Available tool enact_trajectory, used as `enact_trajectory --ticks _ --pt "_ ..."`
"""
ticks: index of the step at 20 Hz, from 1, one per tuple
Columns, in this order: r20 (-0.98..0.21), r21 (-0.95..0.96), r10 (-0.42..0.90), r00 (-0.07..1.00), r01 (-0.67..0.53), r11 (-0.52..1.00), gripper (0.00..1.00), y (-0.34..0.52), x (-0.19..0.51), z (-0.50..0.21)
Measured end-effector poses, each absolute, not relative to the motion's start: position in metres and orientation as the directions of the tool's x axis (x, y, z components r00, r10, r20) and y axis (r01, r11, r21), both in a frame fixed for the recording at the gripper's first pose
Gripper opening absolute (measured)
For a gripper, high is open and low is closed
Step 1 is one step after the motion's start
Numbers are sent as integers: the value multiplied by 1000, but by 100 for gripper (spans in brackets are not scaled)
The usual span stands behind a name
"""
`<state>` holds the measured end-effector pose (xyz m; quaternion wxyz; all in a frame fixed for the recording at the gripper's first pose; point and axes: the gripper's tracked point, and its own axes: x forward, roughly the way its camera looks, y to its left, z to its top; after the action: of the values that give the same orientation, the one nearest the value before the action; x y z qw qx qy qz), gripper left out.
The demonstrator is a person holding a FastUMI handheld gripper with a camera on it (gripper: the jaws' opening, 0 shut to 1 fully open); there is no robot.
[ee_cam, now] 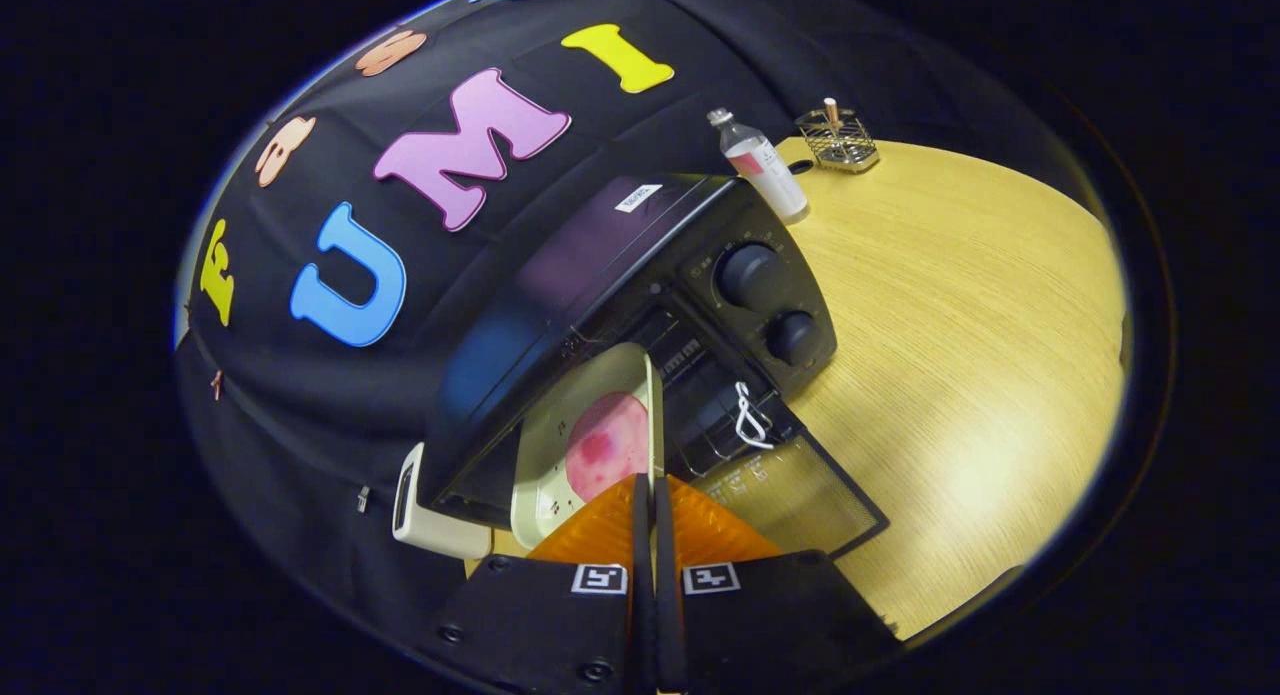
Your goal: Open the toaster oven, put the food inside, and close the toaster oven door.
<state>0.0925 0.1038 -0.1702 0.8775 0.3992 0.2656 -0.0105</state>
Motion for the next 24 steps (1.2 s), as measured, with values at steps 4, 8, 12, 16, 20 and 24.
enact_trajectory --ticks 4,8,12,16,20,24 --pt "-453 714 164 876 246 656 6 120 122 -178" --pt "-458 708 127 880 274 651 6 124 144 -186" --pt "-515 675 108 850 324 663 6 124 150 -199" --pt "-511 667 127 850 298 683 16 129 145 -198" --pt "-511 633 161 844 243 735 74 130 124 -193" --pt "-518 569 206 830 154 808 89 140 85 -187"
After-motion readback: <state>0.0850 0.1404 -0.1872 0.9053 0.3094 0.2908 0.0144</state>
